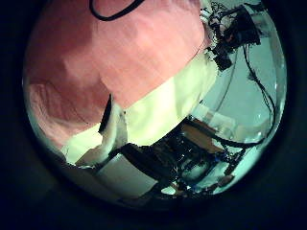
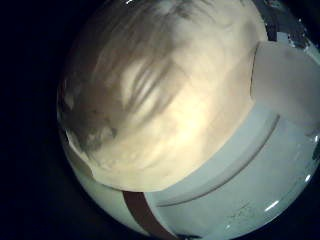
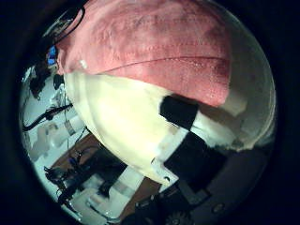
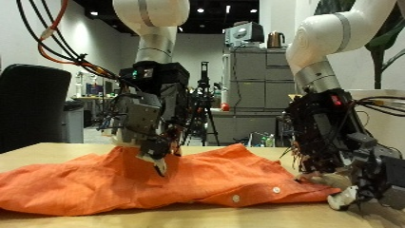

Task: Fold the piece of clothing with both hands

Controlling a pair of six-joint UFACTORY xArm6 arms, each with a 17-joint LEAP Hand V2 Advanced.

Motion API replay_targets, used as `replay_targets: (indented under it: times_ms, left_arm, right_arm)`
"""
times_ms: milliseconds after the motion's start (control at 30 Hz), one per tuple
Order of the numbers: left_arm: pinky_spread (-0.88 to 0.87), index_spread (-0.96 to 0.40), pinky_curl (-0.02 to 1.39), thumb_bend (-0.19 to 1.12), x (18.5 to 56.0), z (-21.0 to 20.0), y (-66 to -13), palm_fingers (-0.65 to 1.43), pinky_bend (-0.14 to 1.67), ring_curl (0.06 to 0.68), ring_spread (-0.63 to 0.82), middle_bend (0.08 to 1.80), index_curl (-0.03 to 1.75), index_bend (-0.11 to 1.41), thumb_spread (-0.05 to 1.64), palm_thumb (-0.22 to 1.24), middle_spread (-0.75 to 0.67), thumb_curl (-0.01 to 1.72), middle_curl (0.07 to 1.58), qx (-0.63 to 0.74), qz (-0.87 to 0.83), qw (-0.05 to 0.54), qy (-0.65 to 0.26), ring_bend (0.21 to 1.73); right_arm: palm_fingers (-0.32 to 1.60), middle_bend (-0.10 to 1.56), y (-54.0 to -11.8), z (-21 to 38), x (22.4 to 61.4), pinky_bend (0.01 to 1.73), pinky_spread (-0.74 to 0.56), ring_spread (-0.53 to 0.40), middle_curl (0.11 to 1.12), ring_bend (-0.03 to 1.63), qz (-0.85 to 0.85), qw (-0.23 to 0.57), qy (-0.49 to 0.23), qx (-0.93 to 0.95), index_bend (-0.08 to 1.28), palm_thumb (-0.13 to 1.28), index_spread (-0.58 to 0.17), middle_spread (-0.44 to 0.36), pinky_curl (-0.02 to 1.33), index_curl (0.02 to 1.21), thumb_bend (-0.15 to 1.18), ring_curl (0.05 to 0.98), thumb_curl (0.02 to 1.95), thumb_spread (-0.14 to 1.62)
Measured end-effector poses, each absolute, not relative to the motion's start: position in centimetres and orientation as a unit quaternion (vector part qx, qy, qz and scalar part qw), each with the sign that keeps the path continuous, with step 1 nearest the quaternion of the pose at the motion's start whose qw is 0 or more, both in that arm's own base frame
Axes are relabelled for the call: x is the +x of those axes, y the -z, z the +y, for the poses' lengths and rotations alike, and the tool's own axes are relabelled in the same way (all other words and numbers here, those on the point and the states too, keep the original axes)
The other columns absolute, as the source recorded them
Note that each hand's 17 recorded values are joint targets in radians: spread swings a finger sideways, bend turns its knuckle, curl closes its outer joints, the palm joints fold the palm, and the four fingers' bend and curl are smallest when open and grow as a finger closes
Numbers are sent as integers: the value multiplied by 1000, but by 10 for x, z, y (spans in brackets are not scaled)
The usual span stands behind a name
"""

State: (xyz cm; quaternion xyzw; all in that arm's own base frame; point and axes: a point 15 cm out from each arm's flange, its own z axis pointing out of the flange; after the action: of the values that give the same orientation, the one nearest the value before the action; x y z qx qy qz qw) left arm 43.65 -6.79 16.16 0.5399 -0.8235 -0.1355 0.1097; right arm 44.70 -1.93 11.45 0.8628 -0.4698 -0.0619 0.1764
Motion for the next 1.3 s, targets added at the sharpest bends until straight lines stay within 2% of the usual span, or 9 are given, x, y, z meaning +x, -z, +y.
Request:
replay_targets:
  times_ms: [167,300,367,400,467,633,733,933,1300]
  left_arm:
    - [527,174,312,-17,435,-66,-165,-55,309,204,570,180,222,144,1187,563,356,376,260,539,-824,112,136,437]
    - [527,176,313,-16,437,-63,-170,-53,307,206,569,181,223,142,1188,565,353,375,262,540,-824,111,134,437]
    - [527,177,313,-16,437,-62,-171,-52,305,207,568,182,225,144,1188,566,350,373,262,540,-824,110,133,436]
    - [528,178,314,-16,437,-62,-173,-52,304,208,568,182,225,144,1188,567,349,373,263,540,-824,109,132,436]
    - [528,178,314,-16,437,-61,-176,-52,304,209,568,182,226,144,1188,567,348,372,263,540,-824,109,129,436]
    - [526,179,316,-17,437,-54,-188,-53,299,211,568,182,227,144,1188,568,347,370,264,544,-823,105,122,435]
    - [525,179,317,-15,437,-46,-197,-52,298,212,568,181,228,145,1190,571,346,370,265,548,-822,103,116,433]
    - [523,179,319,-18,424,-24,-216,-49,297,214,568,182,229,146,1196,567,346,369,268,555,-817,111,112,429]
    - [523,179,318,-18,377,15,-217,-50,291,217,568,184,232,145,1210,543,346,359,269,567,-806,131,111,427]
  right_arm:
    - [1261,476,-117,-20,446,426,-390,-291,442,675,-471,177,61,862,262,817,-359,-174,322,423,-13,374,371,967]
    - [1412,682,-121,-22,446,591,-523,-307,527,795,-471,178,58,862,436,855,-368,-183,385,507,-17,432,384,945]
    - [1357,756,-123,-27,447,649,-556,-307,557,854,-467,185,53,863,500,865,-367,-181,411,542,-19,456,390,937]
    - [1469,828,-122,-28,445,707,-536,-298,585,904,-467,187,55,862,581,912,-360,-178,441,578,0,478,405,927]
    - [1453,903,-119,-30,438,796,-516,-289,618,971,-466,193,62,861,664,960,-355,-173,483,617,7,506,423,905]
    - [1276,1102,-122,-33,433,1029,-444,-270,716,1164,-469,195,59,859,870,1167,-330,-174,615,733,86,599,513,874]
    - [1198,1184,-126,-38,430,1111,-403,-259,755,1238,-476,194,57,856,948,1230,-309,-163,680,781,118,644,563,878]
    - [1101,1274,-147,-52,423,1181,-344,-247,798,1317,-486,185,44,853,1014,1244,-280,-148,775,837,179,702,659,892]
    - [1055,1315,-196,-107,405,1168,-302,-237,817,1347,-520,185,23,834,1036,1212,-254,-133,880,881,202,747,797,912]
